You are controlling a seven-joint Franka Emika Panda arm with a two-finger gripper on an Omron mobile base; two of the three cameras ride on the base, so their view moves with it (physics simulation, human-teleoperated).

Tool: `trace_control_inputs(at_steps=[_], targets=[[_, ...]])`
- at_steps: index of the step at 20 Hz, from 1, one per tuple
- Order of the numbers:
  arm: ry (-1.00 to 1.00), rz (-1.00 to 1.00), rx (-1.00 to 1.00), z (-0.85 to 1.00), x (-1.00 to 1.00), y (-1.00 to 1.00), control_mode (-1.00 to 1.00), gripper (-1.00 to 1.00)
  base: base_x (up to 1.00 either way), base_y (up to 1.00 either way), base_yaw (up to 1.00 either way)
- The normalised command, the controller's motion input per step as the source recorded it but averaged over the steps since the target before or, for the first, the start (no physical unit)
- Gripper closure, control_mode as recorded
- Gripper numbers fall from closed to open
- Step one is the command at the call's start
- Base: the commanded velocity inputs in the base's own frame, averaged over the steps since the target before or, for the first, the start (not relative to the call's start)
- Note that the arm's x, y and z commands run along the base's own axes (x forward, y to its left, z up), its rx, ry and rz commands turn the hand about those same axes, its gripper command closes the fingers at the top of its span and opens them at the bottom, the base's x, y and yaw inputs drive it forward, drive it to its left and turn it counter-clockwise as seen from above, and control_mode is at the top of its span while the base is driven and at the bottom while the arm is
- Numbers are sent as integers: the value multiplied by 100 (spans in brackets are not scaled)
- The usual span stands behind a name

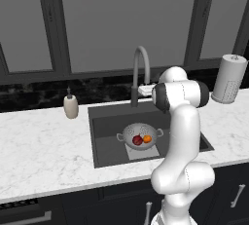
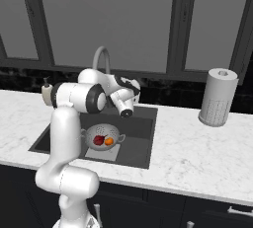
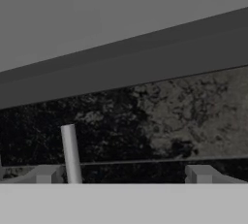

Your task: Put the colander in the sink, put the tangerine, pear in the colander, and turn on the sink faucet and pour water over the colander.

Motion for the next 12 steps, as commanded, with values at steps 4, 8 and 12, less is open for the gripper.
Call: trace_control_inputs(at_steps=[4, 8, 12], targets=[[0, 0, 0, 0, 0, 0, -100, -100, 0, 0, 0], [0, 0, 0, 0, 0, 0, -100, -100, 0, 0, 0], [0, 0, 0, 0, 0, -1, -100, -100, 0, 0, 0]])
